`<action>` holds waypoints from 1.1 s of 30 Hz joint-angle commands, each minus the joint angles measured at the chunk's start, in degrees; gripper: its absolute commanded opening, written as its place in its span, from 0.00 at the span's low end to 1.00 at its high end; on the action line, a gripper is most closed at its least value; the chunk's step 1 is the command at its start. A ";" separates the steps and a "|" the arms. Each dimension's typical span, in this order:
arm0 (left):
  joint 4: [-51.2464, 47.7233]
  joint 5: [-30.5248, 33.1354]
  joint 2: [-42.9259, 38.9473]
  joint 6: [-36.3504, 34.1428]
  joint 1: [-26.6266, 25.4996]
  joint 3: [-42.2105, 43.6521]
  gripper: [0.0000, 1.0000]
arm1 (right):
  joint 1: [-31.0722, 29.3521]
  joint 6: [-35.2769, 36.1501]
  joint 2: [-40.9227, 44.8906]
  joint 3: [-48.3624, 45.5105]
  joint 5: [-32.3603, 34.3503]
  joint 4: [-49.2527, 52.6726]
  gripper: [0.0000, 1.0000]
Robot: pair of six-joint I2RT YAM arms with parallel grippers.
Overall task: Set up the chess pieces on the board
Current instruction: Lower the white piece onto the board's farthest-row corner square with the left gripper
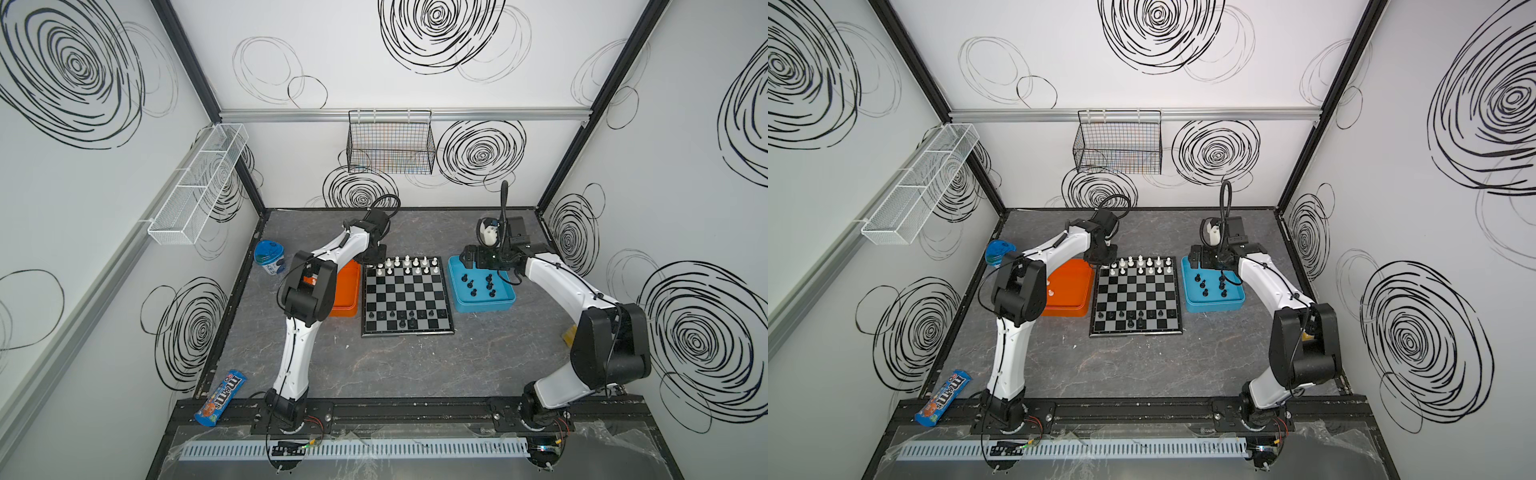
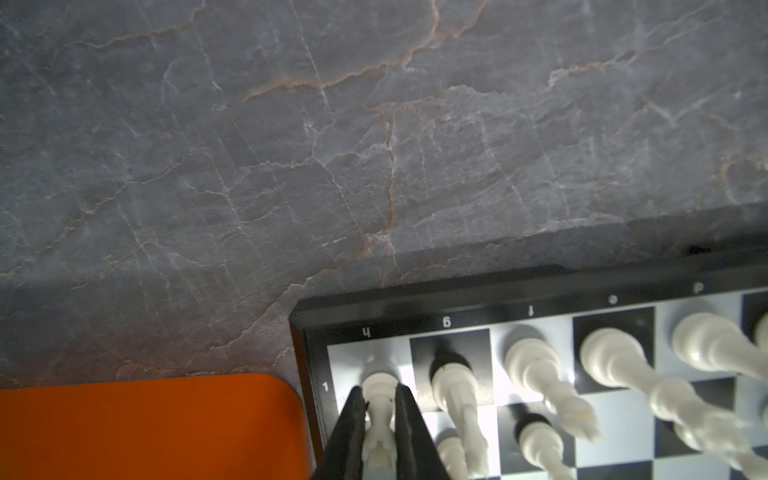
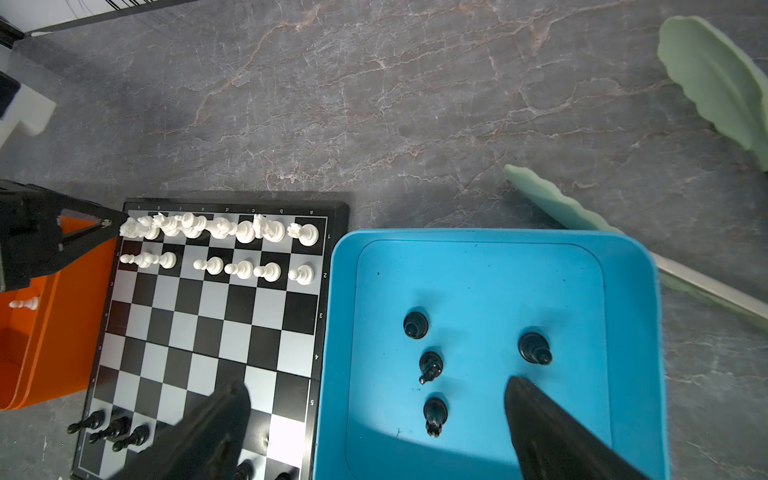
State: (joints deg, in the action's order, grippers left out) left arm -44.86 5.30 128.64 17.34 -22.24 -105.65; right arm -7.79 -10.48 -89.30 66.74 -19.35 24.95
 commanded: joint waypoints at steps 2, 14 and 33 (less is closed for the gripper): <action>0.87 1.13 0.67 -0.03 -0.43 -0.35 0.18 | 0.34 0.37 0.15 -0.65 -0.21 -1.11 1.00; 0.92 2.43 0.85 -0.33 -0.47 -0.43 0.19 | 0.41 0.37 0.00 -0.47 -0.22 -1.07 1.00; 1.60 1.55 0.75 0.05 -0.66 -0.44 0.18 | 0.44 0.40 0.01 -0.56 -0.18 -1.10 1.00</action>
State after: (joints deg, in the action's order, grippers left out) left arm -44.42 6.66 128.64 17.17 -22.46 -105.65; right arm -7.73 -10.48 -89.32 66.70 -19.38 24.95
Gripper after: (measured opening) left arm 0.186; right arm 0.999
